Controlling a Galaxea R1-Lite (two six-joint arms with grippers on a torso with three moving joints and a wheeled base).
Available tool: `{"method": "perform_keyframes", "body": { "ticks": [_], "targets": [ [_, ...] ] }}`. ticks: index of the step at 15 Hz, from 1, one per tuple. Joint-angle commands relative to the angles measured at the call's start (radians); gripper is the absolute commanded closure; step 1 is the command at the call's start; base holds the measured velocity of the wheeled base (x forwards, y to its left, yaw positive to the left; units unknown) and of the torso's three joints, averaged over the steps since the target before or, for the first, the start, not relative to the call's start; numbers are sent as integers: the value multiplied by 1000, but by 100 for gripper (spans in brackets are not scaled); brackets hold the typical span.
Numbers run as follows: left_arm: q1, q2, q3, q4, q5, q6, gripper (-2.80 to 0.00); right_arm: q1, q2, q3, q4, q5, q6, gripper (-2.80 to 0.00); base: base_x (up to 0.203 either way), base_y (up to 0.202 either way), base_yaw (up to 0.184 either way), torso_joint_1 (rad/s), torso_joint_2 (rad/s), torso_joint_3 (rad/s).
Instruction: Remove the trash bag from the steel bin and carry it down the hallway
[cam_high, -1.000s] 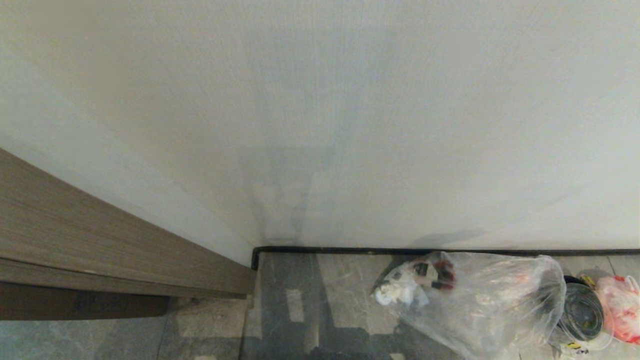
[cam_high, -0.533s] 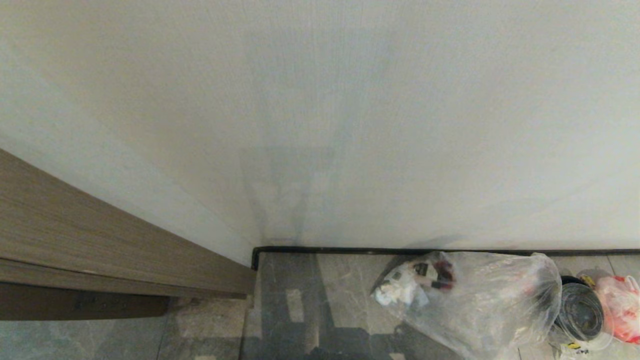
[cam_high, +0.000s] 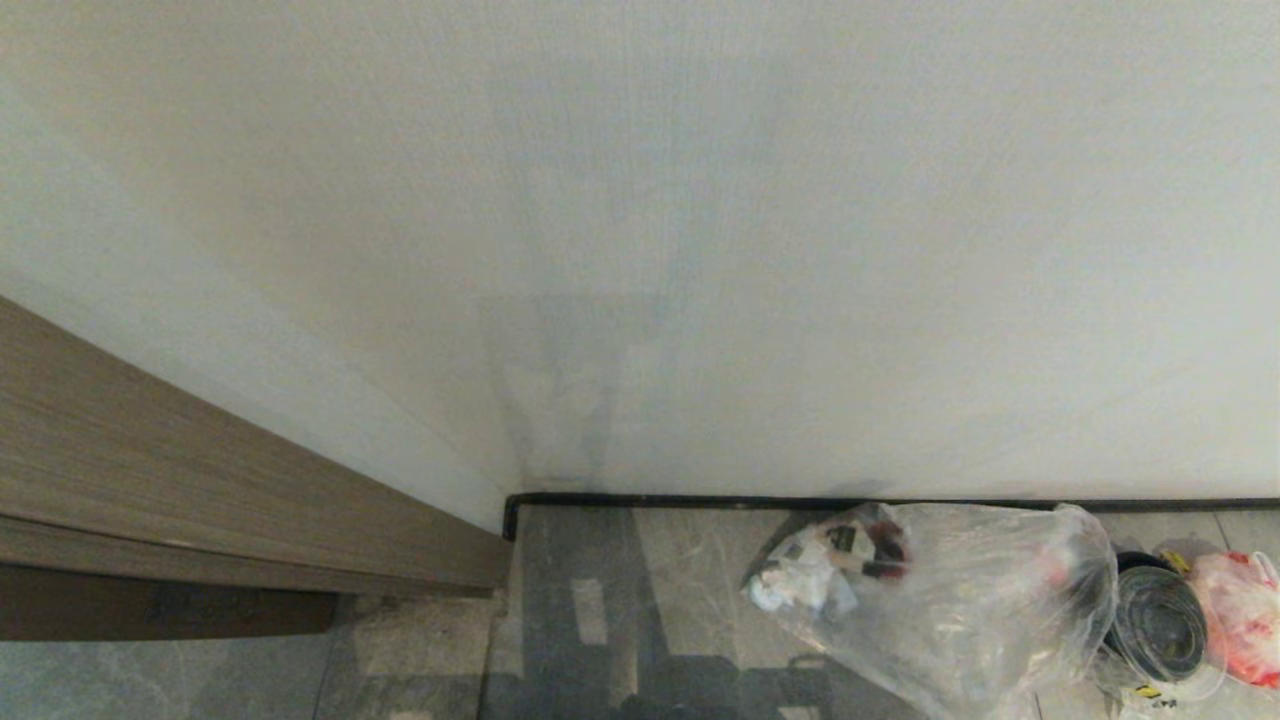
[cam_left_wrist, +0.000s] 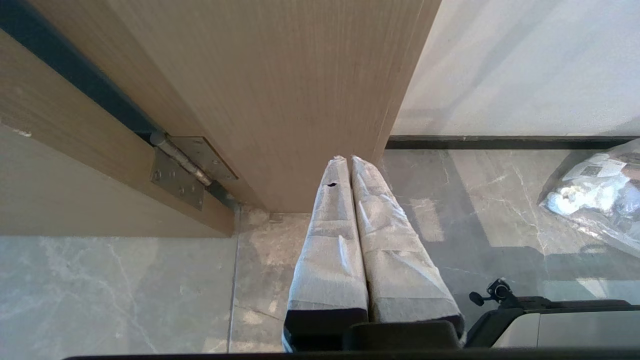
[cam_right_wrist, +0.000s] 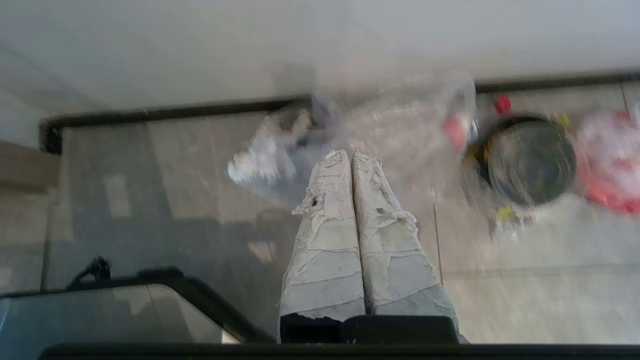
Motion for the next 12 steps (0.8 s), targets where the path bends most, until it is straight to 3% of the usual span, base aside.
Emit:
{"method": "perform_keyframes", "body": {
  "ticks": [1, 2, 4, 12],
  "targets": [
    [0, 0, 0, -1, 1, 0, 0, 0, -5, 34, -68, 26, -38, 0, 0, 0, 0, 0, 0, 0],
    [0, 0, 0, 1, 0, 0, 0, 1, -10, 47, -97, 31, -67, 0, 0, 0, 0, 0, 0, 0],
    [0, 0, 0, 1, 1, 0, 0, 1, -11, 74, -188, 27, -30, 0, 0, 0, 0, 0, 0, 0],
    [0, 0, 0, -1, 0, 3, 0, -1, -11, 76, -184, 18, -3, 0, 0, 0, 0, 0, 0, 0]
  ]
}}
